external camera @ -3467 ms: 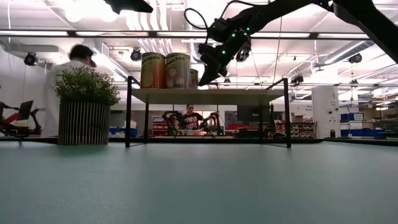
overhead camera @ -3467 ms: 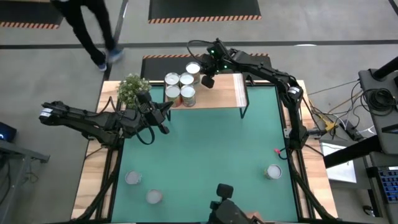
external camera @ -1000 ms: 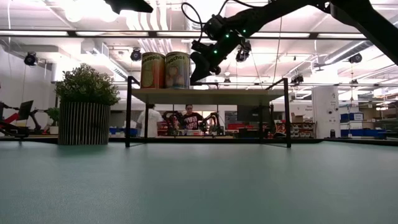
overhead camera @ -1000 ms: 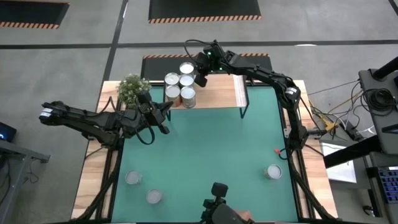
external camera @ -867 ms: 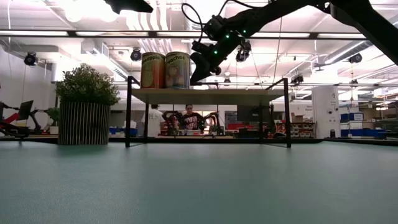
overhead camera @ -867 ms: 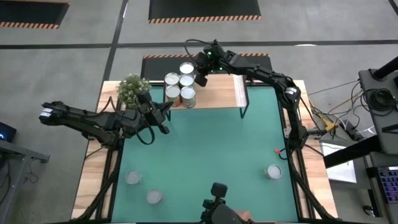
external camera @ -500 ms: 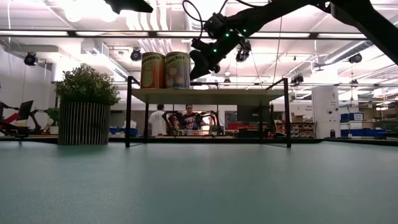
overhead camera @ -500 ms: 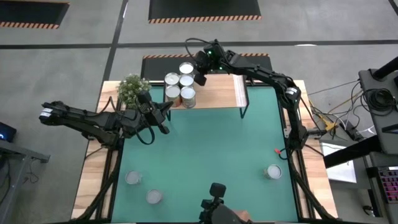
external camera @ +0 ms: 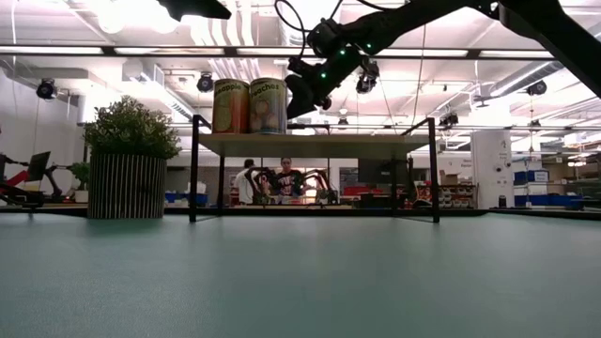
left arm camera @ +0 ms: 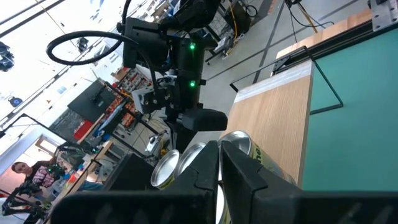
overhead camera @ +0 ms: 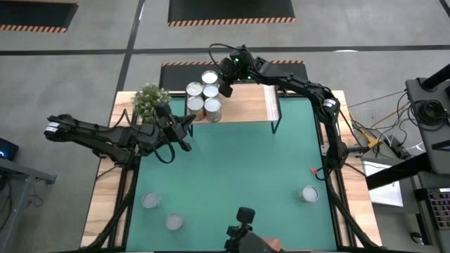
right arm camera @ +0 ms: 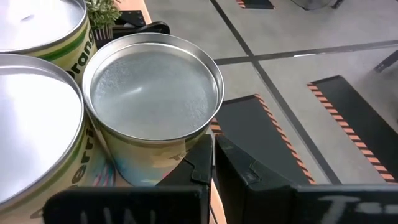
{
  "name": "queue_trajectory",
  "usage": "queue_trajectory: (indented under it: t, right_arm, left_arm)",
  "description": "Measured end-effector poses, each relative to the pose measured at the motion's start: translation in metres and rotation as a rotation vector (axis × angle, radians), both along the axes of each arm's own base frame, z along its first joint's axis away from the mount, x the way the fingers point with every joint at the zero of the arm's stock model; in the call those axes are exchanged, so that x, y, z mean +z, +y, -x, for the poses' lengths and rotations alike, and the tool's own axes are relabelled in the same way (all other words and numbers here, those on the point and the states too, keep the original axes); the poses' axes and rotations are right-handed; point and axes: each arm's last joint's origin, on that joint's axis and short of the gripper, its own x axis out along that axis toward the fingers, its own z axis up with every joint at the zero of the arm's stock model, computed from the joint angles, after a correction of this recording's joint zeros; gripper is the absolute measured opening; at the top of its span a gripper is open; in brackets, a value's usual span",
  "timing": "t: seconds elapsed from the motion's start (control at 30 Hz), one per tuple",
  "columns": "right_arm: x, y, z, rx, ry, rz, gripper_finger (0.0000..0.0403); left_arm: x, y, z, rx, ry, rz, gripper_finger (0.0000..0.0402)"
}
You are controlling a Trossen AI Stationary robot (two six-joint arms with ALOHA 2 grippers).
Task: Pick and place cans onto a shelf
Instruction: Put the big canned tomatoes on the shelf aligned with the other big canned cherries, then adjust the big canned peaches on the shelf
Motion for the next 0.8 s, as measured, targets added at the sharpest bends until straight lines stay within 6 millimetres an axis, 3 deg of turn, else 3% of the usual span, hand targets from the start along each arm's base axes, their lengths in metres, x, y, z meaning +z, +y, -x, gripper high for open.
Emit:
queue_trajectory:
  t: [0.4, 0.63, 0.8]
  right_arm:
    - [0.007, 0.003, 0.005, -0.012, 0.005, -0.007, 0.0009]
    - [0.036, 0.027, 0.028, 0.002, 0.066, -0.049, 0.0009]
    - [0.045, 0.047, 0.046, 0.033, 0.168, -0.121, 0.0009]
  left_arm:
    - [0.000, 0.000, 0.000, 0.000, 0.001, 0.000, 0.0000]
    - [-0.001, 0.000, 0.000, 0.001, 0.012, 0.003, 0.0000]
    - [-0.002, 0.000, 0.000, 0.001, 0.015, 0.002, 0.0000]
